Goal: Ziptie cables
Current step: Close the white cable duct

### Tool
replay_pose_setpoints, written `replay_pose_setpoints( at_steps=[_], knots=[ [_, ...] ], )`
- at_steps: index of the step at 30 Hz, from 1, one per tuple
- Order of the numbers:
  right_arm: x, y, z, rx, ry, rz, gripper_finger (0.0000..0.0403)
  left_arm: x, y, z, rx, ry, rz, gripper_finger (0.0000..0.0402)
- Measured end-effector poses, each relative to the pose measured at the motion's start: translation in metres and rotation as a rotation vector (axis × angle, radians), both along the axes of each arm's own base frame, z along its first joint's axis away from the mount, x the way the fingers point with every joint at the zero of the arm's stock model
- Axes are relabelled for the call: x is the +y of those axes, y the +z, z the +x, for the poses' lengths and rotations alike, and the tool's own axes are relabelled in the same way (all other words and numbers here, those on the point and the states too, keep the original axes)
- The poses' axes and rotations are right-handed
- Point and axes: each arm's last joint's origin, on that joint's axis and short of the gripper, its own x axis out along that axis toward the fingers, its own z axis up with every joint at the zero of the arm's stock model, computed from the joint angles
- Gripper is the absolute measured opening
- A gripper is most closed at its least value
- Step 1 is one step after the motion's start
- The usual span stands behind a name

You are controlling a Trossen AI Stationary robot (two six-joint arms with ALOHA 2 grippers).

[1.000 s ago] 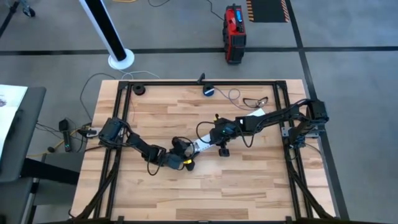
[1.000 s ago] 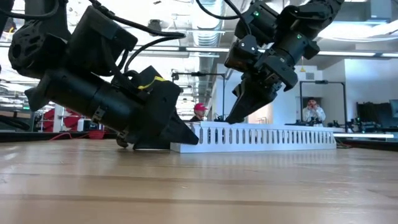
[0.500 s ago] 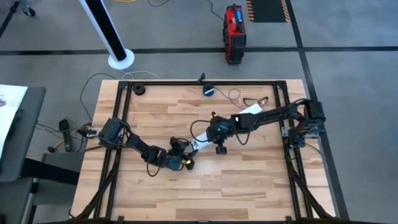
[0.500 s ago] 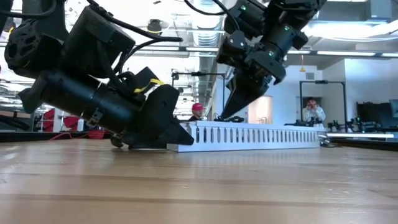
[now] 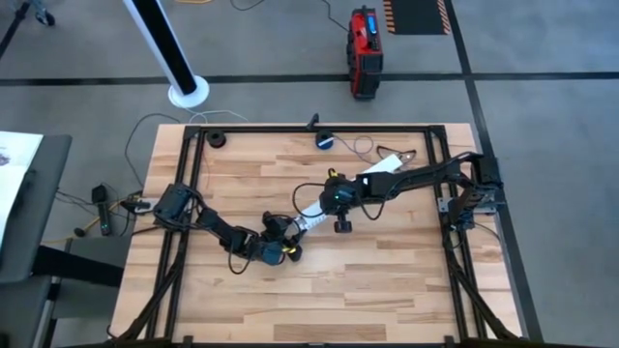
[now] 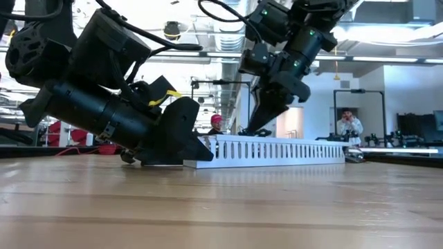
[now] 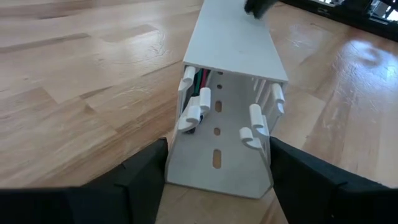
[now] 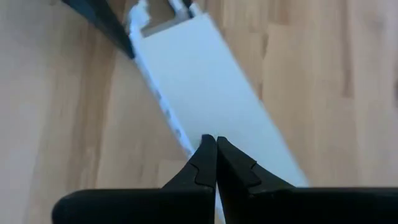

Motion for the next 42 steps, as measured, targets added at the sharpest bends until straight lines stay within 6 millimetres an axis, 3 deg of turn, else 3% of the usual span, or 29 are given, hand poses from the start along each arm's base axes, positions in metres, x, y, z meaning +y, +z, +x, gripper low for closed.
replay_pose_setpoints(
  at_steps=[18, 42],
  knots=[
    [0.001, -0.02, 0.006, 0.065, 0.06, -0.015, 0.0, 0.0, 0.0, 0.0, -0.004, -0.001, -0.006, 0.0246],
    [0.01, -0.018, 0.015, -0.055, 0.171, 0.089, 0.0, -0.001, 0.001, 0.001, -0.002, -0.024, -0.011, 0.0246]
  ],
)
